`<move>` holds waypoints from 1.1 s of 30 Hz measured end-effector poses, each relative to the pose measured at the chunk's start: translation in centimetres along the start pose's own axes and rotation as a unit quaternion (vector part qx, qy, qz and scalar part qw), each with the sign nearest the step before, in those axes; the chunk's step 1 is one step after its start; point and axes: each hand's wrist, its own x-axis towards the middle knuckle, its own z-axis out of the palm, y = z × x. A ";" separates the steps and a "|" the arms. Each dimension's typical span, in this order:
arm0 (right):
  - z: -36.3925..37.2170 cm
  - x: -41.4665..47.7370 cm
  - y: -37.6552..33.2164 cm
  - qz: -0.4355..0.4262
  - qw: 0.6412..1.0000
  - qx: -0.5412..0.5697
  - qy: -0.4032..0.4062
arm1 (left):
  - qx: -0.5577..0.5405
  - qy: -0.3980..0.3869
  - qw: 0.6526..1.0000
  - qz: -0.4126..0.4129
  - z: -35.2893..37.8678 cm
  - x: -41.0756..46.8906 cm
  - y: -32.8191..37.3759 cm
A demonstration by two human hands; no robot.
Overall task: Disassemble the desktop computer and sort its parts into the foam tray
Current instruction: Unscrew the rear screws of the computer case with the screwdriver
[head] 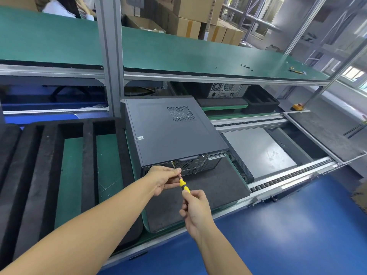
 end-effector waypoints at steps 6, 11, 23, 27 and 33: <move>-0.2 -0.8 -0.7 0.088 0.992 0.090 -0.025 | -0.011 0.012 1.000 0.007 0.0 0.1 -0.1; 0.1 -0.7 -0.4 0.075 0.994 0.083 -0.015 | -0.026 -0.003 1.000 0.000 0.2 -0.3 -0.1; 0.5 -0.8 -0.8 0.045 0.992 0.115 -0.002 | -0.055 0.036 0.998 0.003 0.7 0.1 -0.1; 0.4 -0.9 -0.7 0.081 0.988 0.130 -0.024 | -0.075 0.015 0.997 0.000 0.5 0.0 -0.1; 0.5 -0.7 -0.5 0.017 0.996 0.091 -0.015 | -0.150 0.018 0.989 0.009 0.4 0.2 0.5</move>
